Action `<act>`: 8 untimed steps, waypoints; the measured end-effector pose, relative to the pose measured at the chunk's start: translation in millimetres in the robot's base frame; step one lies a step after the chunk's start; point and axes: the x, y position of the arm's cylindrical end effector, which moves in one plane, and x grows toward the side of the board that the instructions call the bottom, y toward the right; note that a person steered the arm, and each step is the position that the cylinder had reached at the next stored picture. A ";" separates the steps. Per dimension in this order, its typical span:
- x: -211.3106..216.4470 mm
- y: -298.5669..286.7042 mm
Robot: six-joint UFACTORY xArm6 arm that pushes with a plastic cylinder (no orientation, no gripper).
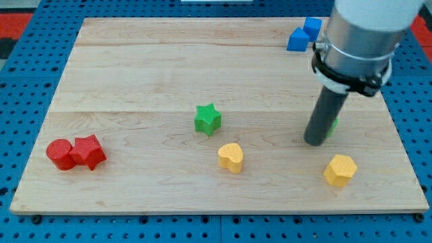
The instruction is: Move the yellow heart to the left of yellow hexagon
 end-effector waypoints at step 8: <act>105.7 -171.7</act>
